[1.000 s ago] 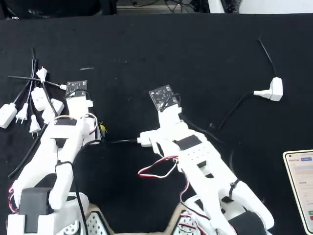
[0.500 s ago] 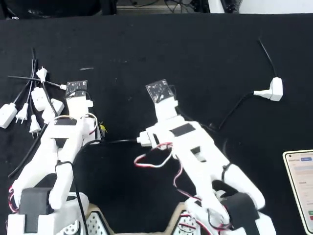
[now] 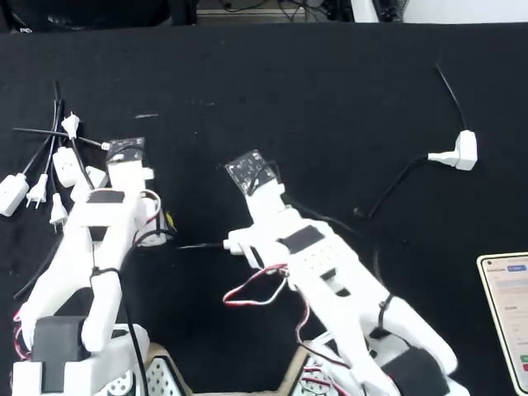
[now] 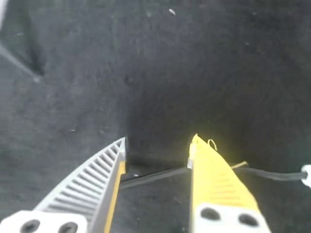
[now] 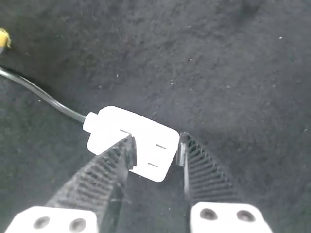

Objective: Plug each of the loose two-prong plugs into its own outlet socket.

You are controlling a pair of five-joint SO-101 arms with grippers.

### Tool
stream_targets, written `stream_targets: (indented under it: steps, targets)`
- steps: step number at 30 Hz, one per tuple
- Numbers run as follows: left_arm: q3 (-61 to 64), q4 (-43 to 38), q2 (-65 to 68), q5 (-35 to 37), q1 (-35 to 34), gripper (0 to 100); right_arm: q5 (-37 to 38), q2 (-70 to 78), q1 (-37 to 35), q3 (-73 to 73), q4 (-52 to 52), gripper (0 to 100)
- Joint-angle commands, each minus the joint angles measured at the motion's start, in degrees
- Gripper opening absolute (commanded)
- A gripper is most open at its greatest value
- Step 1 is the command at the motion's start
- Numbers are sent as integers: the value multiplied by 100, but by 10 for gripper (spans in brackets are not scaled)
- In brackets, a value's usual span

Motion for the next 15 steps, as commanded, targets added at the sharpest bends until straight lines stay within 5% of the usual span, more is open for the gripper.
stream_targets:
  steps: [1,12,15]
  targets:
    - [-338,-35,-202,35,-338,209,35,-497,18,48,-123,141]
    - [-1209,0,-202,-35,-1956,211,-651,-778,1292,382,-993,141]
    - [-1534,0,-123,-853,-2273,213,-642,-769,1275,523,-1222,141]
